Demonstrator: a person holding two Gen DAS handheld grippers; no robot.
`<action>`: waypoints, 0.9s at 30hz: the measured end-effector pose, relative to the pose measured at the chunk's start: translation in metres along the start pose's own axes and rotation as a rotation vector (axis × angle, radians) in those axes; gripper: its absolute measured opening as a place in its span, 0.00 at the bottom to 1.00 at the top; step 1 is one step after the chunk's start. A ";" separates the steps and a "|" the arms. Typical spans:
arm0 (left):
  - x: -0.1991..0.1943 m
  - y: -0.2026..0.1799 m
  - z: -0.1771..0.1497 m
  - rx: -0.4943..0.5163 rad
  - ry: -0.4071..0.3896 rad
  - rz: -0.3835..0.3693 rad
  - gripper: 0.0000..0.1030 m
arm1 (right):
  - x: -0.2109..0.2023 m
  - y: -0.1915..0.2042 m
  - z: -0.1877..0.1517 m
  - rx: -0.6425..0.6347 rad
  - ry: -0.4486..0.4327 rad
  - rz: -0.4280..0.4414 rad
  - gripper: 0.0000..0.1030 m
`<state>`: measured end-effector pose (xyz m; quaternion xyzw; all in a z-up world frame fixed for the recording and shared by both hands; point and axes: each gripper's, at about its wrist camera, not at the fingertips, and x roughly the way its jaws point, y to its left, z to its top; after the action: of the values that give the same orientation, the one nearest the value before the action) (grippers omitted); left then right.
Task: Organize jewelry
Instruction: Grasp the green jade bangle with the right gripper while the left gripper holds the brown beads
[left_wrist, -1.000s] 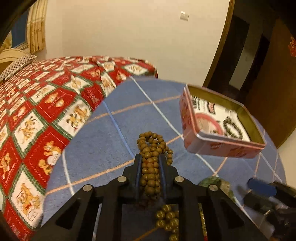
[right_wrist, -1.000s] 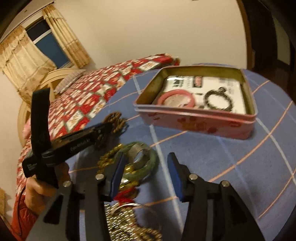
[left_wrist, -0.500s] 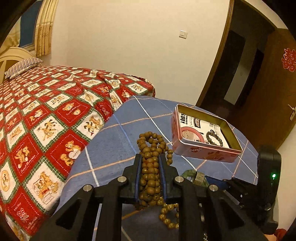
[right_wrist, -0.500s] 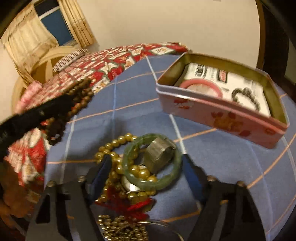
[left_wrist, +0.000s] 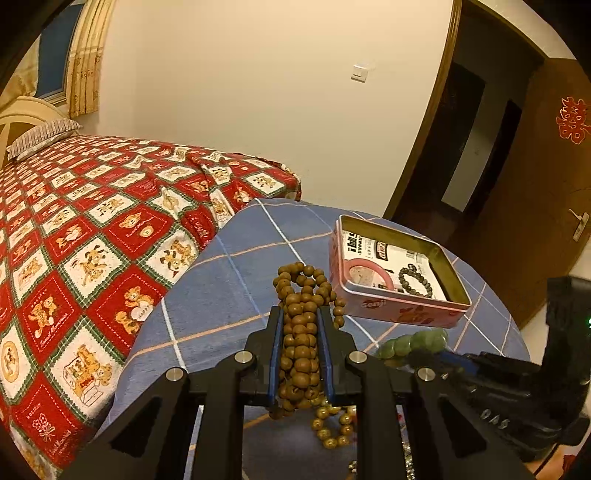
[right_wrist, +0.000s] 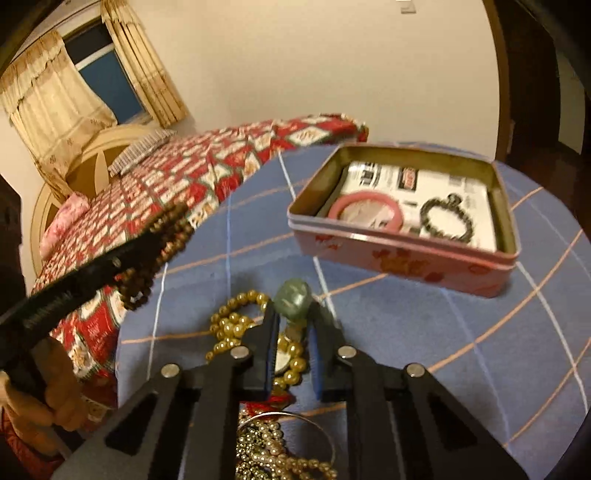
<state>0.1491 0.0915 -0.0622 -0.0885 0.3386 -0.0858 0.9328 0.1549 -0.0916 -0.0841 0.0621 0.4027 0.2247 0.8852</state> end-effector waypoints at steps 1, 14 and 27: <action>0.000 -0.002 0.000 0.003 0.000 -0.002 0.17 | -0.004 -0.001 0.002 0.003 -0.012 0.001 0.16; 0.004 -0.010 0.000 0.023 0.003 -0.006 0.17 | 0.005 -0.012 0.013 0.026 0.008 0.012 0.67; 0.008 -0.008 -0.002 0.029 0.013 0.004 0.17 | 0.039 -0.004 -0.002 -0.021 0.102 -0.082 0.75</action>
<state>0.1531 0.0819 -0.0671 -0.0736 0.3433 -0.0895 0.9321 0.1770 -0.0775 -0.1138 0.0248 0.4471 0.1955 0.8725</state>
